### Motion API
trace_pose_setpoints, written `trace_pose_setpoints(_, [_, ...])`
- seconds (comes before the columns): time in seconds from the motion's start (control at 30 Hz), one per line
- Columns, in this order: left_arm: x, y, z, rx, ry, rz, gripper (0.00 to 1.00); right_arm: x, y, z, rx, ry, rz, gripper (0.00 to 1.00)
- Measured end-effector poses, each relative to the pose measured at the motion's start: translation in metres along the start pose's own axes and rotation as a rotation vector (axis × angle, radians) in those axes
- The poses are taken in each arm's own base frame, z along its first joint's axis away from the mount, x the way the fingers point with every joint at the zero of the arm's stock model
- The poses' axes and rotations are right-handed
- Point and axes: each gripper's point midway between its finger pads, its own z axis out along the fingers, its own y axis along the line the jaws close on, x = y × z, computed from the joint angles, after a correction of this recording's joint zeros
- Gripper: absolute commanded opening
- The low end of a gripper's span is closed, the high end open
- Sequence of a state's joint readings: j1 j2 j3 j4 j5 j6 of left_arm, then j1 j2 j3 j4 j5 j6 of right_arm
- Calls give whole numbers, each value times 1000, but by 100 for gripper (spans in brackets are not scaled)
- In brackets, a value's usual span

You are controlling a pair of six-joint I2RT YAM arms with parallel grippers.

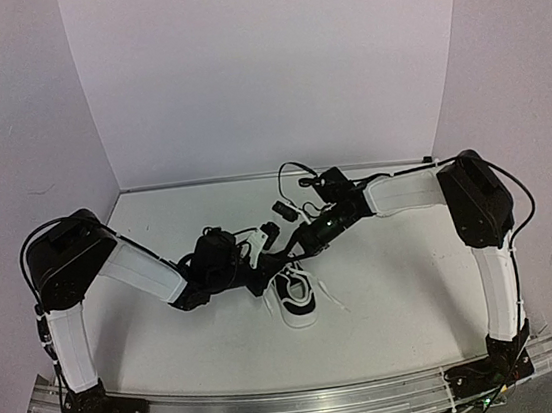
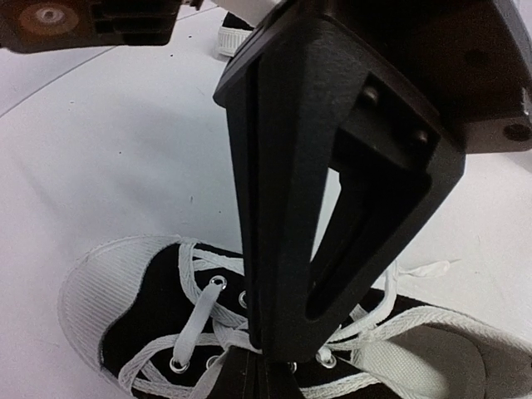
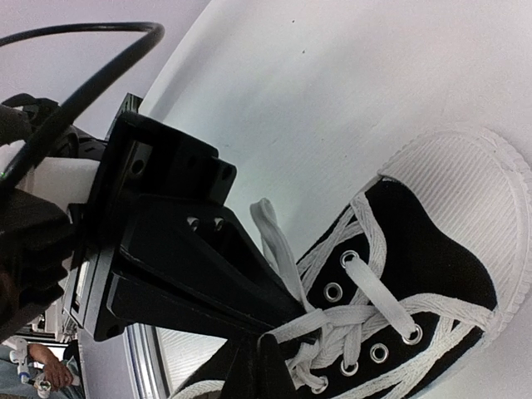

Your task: Tie the shoes

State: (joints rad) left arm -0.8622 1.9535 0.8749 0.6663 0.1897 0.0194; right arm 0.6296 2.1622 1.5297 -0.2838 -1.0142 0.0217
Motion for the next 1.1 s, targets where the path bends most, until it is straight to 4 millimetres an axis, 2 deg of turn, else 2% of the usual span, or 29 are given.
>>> trace_pose_setpoints(0.17, [2,2,1,12,-93,-90,0,5,1,0,-10,0,23,18])
trace_pose_setpoints(0.63, [-10,2,-6,85,-264,-205,0,7,16,-6,-25,-12,11,21])
trace_pose_setpoints(0.8, [-10,1,-2,107,-277,-222,0,15,15,-6,-21,-4,23,25])
trace_pose_setpoints(1.1, [-11,-3,3,176,-297,-235,0,15,19,-14,-9,-15,15,34])
